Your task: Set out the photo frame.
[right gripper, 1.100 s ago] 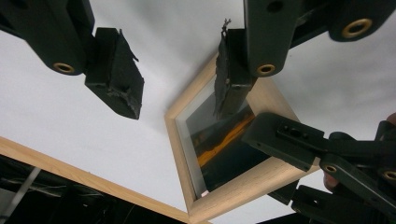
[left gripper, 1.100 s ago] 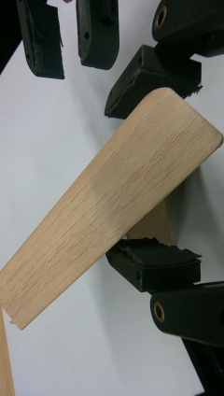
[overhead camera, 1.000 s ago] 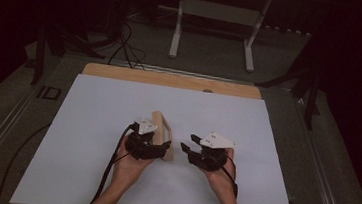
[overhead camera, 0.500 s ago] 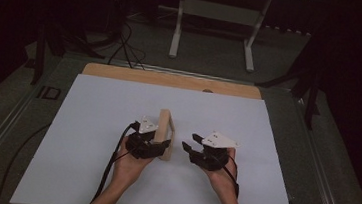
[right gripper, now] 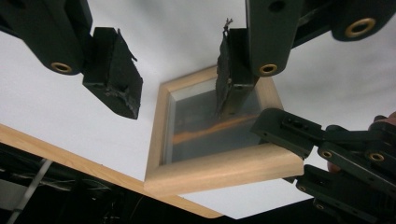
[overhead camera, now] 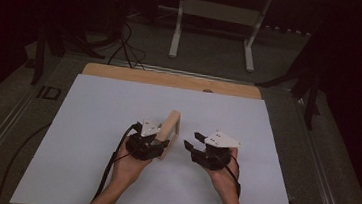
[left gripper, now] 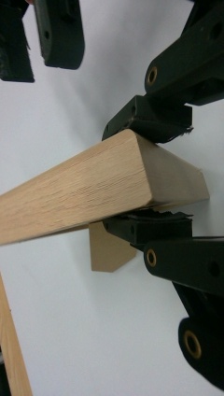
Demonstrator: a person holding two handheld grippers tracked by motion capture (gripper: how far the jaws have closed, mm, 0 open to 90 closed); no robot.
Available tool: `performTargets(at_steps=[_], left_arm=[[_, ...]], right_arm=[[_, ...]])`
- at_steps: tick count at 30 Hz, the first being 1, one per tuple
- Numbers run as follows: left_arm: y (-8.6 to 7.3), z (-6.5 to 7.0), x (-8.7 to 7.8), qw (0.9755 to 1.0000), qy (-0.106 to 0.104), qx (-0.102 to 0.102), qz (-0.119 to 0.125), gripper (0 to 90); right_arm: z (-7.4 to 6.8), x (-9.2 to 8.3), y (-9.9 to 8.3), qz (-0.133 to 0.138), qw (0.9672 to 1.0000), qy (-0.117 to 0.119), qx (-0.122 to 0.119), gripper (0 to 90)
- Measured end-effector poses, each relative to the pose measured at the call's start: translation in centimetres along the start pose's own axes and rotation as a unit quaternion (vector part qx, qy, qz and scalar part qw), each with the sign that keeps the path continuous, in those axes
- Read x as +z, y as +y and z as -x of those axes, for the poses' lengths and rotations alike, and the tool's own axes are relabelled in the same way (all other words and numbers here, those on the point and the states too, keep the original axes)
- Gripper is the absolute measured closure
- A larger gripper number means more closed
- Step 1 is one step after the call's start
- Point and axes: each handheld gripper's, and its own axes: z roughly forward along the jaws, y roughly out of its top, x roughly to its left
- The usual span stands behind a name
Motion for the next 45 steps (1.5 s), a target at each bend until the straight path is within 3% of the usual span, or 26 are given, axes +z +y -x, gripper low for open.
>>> performTargets(at_steps=[13,35,40,45], left_arm=[[-0.3,0.5,-0.3,0.9993,-0.004,0.038,-0.002,60.6],[-1.3,0.4,-1.2,0.9973,-0.028,0.067,0.008,60.6],[-1.4,0.5,-1.4,0.9956,-0.035,0.086,0.008,60.7],[-1.5,0.5,-1.4,0.9953,-0.037,0.089,0.009,60.6]], right_arm=[[0.3,-0.5,0.2,0.008,0.9999,-0.013,0.008,49.4],[0.3,-0.5,0.5,0.017,0.9997,-0.013,0.016,48.8],[0.2,-0.6,0.8,0.018,0.9996,-0.016,0.012,49.2],[0.3,-0.8,1.5,0.026,0.9995,-0.017,0.004,51.2]])
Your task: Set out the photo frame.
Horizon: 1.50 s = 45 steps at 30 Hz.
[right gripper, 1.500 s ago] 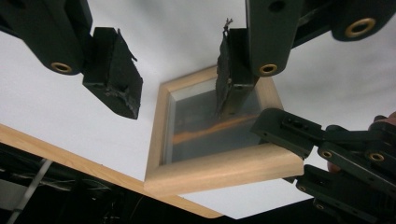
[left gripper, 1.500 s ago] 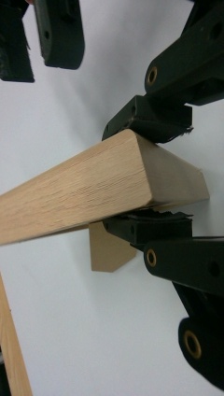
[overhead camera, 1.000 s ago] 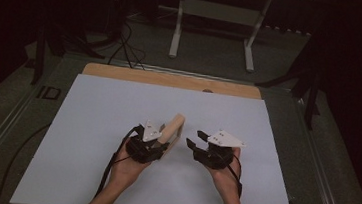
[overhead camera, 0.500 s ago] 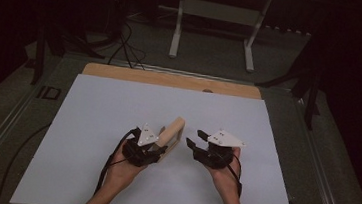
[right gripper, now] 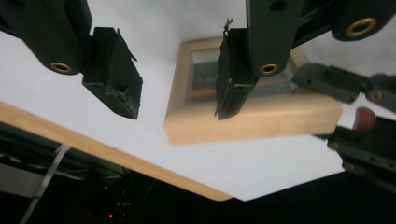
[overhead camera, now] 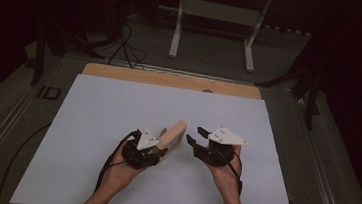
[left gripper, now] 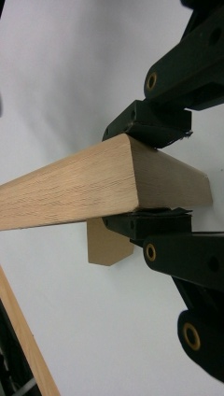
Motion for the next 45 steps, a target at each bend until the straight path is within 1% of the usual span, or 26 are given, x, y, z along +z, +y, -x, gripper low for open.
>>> performTargets(at_steps=[2,6,7,8,10,13,16,18,19,22,23,26,27,29,35,39,43,45], left_arm=[[0.0,0.0,0.0,1.0,-0.001,0.008,-0.001,60.7],[-0.1,0.2,0.0,0.9999,-0.001,0.011,0.004,60.7],[0.0,0.2,0.0,0.9998,0.0,0.018,0.002,60.6],[0.0,0.2,0.0,0.9998,0.0,0.018,0.002,60.6],[-0.1,0.3,0.0,0.9998,0.0,0.02,0.003,60.6],[-0.1,0.3,0.0,0.9998,0.0,0.022,0.003,60.6],[-0.1,0.3,0.0,0.9997,0.0,0.022,0.003,60.6],[-0.1,0.3,0.0,0.9998,0.0,0.021,0.004,60.6],[-0.1,0.3,0.0,0.9998,-0.001,0.02,0.004,60.6],[-0.1,0.3,0.0,0.9998,-0.001,0.02,0.005,60.6],[-0.1,0.3,0.0,0.9998,-0.001,0.02,0.005,60.6],[-0.1,0.3,0.0,0.9998,-0.002,0.019,0.005,60.6],[-0.1,0.3,0.0,0.9998,-0.002,0.02,0.005,60.6],[-0.1,0.3,0.0,0.9998,-0.002,0.02,0.005,60.6],[-0.2,0.3,0.0,0.9998,-0.002,0.019,0.006,60.6],[-0.2,0.2,0.0,0.9998,-0.004,0.017,0.006,60.6],[-0.2,0.2,0.0,0.9998,-0.004,0.016,0.006,60.6],[-0.2,0.2,0.0,0.9998,-0.004,0.017,0.006,60.6]], right_arm=[[0.2,0.0,0.6,0.007,1.0,-0.003,0.0,53.6],[0.3,0.2,1.2,0.009,0.9999,-0.01,-0.003,55.6],[0.4,0.5,1.6,0.01,0.9998,-0.014,-0.004,56.8],[0.4,0.5,1.6,0.01,0.9998,-0.014,-0.004,56.8],[0.6,1.1,2.1,0.01,0.9997,-0.021,-0.006,60.7],[0.6,1.6,2.5,0.007,0.9996,-0.025,-0.008,68.4],[0.5,2.2,2.8,0.003,0.9996,-0.023,-0.014,80.1],[0.4,2.7,3.0,0.002,0.9995,-0.026,-0.018,88.5],[0.4,2.8,3.0,0.001,0.9994,-0.028,-0.019,89.7],[0.3,3.3,3.2,-0.002,0.9993,-0.027,-0.024,89.9],[0.1,3.6,3.3,-0.004,0.9992,-0.026,-0.031,89.9],[0.1,3.9,3.4,-0.006,0.9992,-0.024,-0.031,89.9],[0.1,4.3,3.4,-0.008,0.9992,-0.023,-0.03,89.9],[0.1,4.4,3.4,-0.01,0.9993,-0.021,-0.029,89.9],[0.5,5.7,3.4,-0.025,0.9995,-0.012,-0.013,89.9],[0.5,6.4,3.5,-0.033,0.9993,-0.008,-0.016,89.9],[0.5,6.8,3.3,-0.04,0.9991,-0.007,-0.01,89.9],[0.4,7.0,3.3,-0.044,0.999,-0.005,-0.011,89.9]])
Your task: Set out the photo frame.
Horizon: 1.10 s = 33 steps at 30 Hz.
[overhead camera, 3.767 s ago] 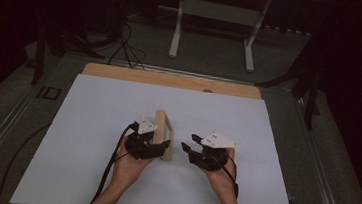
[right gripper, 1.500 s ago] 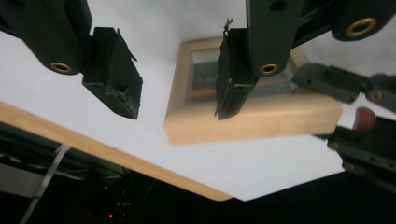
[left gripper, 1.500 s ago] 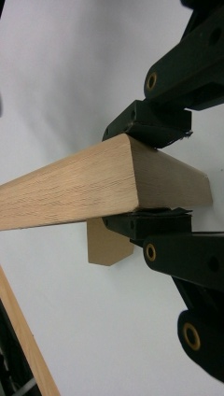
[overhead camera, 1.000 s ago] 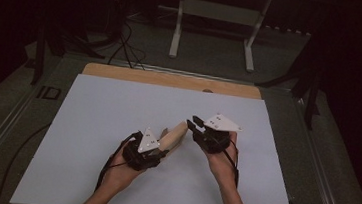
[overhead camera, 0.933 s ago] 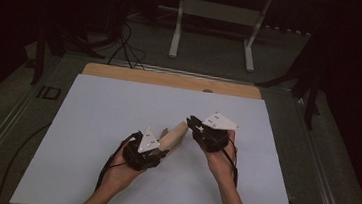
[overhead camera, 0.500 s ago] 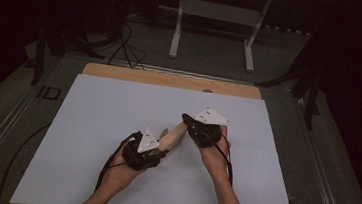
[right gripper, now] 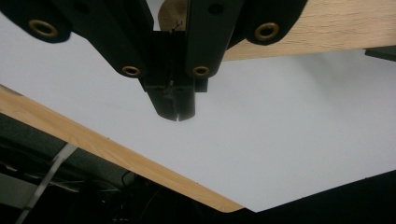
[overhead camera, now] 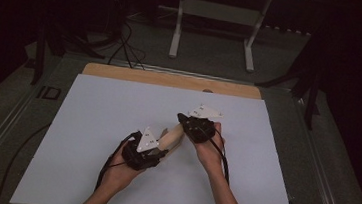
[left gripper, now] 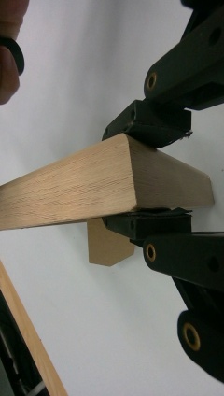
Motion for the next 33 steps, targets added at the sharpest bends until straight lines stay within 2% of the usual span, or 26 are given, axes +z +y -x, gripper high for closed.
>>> performTargets(at_steps=[14,22,33], left_arm=[[-0.1,-0.5,-0.2,1.0,0.006,-0.004,-0.005,59.7],[-0.3,-1.1,-0.3,0.9997,0.015,-0.022,-0.003,58.9],[-0.5,-1.7,-0.4,0.9989,0.03,-0.036,0.0,57.4]], right_arm=[[0.0,0.0,0.0,-0.009,1.0,-0.002,-0.003,90.0],[0.0,-0.3,-0.2,-0.011,0.9999,-0.009,0.007,90.0],[0.0,-1.0,-0.5,-0.017,0.9998,-0.01,0.009,90.0]])
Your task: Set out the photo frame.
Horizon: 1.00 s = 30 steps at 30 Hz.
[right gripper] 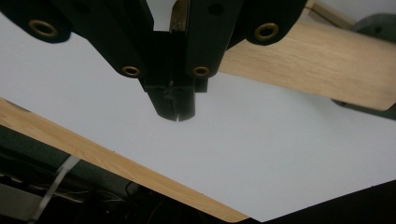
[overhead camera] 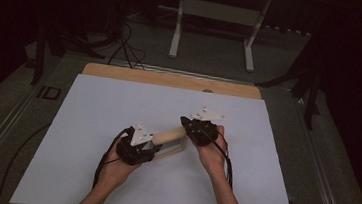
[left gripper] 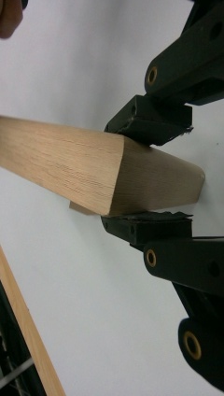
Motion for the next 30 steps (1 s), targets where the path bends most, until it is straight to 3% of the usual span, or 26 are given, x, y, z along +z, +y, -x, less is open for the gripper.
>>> performTargets(at_steps=[13,20,30], left_arm=[[-0.3,-0.8,0.0,0.9997,0.019,-0.015,-0.002,56.3],[-0.3,-0.9,0.2,0.9997,0.017,-0.016,-0.006,56.7],[-0.3,-0.8,0.2,0.9997,0.02,-0.015,-0.006,56.8]], right_arm=[[-0.2,-1.3,-0.7,0.0,1.0,0.006,-0.008,89.9],[-0.2,-1.5,-0.7,-0.004,0.9998,0.006,-0.018,89.5],[-0.1,-1.7,-0.6,0.009,0.9996,0.02,-0.016,77.9]])
